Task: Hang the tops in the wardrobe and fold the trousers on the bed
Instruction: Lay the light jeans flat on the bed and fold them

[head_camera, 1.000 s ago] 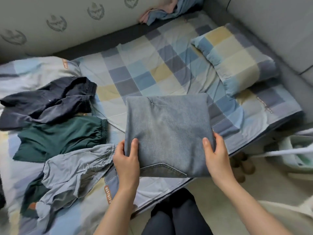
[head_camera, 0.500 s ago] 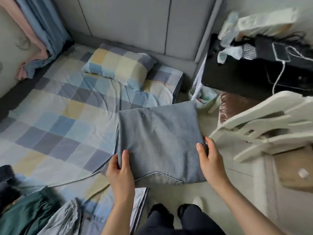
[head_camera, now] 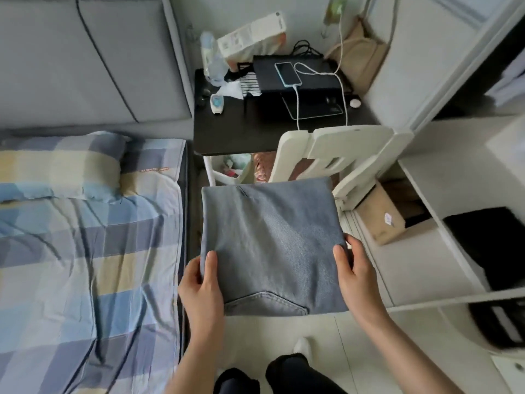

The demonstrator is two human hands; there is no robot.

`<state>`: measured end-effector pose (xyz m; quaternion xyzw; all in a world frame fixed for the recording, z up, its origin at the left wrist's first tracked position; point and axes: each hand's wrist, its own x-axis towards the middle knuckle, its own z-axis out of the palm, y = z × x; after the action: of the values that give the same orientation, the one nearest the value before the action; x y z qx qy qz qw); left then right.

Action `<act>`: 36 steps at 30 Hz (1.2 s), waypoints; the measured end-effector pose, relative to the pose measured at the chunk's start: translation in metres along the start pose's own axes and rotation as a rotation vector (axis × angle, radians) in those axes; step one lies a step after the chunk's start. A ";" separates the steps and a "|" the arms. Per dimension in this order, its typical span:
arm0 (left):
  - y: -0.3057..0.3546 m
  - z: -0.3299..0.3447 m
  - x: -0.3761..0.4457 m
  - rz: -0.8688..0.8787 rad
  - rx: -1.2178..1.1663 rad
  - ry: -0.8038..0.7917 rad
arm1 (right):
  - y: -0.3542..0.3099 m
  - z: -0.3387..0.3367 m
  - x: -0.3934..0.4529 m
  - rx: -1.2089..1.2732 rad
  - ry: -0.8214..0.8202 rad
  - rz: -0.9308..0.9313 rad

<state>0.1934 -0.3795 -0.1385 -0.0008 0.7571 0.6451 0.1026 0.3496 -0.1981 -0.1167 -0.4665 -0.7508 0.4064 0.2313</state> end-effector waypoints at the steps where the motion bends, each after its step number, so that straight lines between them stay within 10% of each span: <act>1: 0.002 0.025 -0.007 -0.004 0.005 -0.026 | 0.014 -0.019 0.010 -0.002 0.023 0.017; 36: 0.014 0.695 -0.053 -0.331 0.423 -1.343 | 0.258 -0.303 0.262 0.033 0.891 1.033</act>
<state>0.3502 0.2950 -0.2187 0.3007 0.6294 0.3221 0.6400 0.5822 0.2144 -0.1674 -0.8843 -0.2585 0.2451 0.3018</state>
